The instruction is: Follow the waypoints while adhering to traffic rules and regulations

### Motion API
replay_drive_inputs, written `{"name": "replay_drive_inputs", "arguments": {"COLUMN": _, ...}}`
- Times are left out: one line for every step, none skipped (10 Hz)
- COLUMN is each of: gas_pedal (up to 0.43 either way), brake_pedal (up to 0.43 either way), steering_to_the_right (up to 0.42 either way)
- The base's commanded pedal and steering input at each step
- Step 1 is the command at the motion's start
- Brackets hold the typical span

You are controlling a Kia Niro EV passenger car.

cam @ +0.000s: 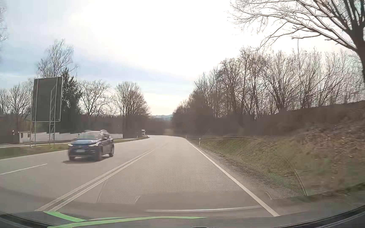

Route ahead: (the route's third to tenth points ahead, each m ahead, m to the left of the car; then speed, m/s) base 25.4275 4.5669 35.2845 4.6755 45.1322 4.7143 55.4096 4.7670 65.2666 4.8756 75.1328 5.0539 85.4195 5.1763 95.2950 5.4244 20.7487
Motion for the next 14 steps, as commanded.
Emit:
{"name": "replay_drive_inputs", "arguments": {"gas_pedal": 0.000, "brake_pedal": 0.000, "steering_to_the_right": 0.000}}
{"name": "replay_drive_inputs", "arguments": {"gas_pedal": 0.000, "brake_pedal": 0.000, "steering_to_the_right": 0.000}}
{"name": "replay_drive_inputs", "arguments": {"gas_pedal": 0.000, "brake_pedal": 0.000, "steering_to_the_right": 0.000}}
{"name": "replay_drive_inputs", "arguments": {"gas_pedal": 0.000, "brake_pedal": 0.000, "steering_to_the_right": 0.000}}
{"name": "replay_drive_inputs", "arguments": {"gas_pedal": 0.000, "brake_pedal": 0.000, "steering_to_the_right": 0.000}}
{"name": "replay_drive_inputs", "arguments": {"gas_pedal": 0.000, "brake_pedal": 0.000, "steering_to_the_right": 0.000}}
{"name": "replay_drive_inputs", "arguments": {"gas_pedal": 0.000, "brake_pedal": 0.000, "steering_to_the_right": 0.001}}
{"name": "replay_drive_inputs", "arguments": {"gas_pedal": 0.000, "brake_pedal": 0.000, "steering_to_the_right": 0.002}}
{"name": "replay_drive_inputs", "arguments": {"gas_pedal": 0.000, "brake_pedal": 0.000, "steering_to_the_right": 0.002}}
{"name": "replay_drive_inputs", "arguments": {"gas_pedal": 0.000, "brake_pedal": 0.000, "steering_to_the_right": 0.002}}
{"name": "replay_drive_inputs", "arguments": {"gas_pedal": 0.000, "brake_pedal": 0.000, "steering_to_the_right": 0.003}}
{"name": "replay_drive_inputs", "arguments": {"gas_pedal": 0.000, "brake_pedal": 0.000, "steering_to_the_right": 0.003}}
{"name": "replay_drive_inputs", "arguments": {"gas_pedal": 0.000, "brake_pedal": 0.000, "steering_to_the_right": 0.003}}
{"name": "replay_drive_inputs", "arguments": {"gas_pedal": 0.000, "brake_pedal": 0.000, "steering_to_the_right": 0.003}}
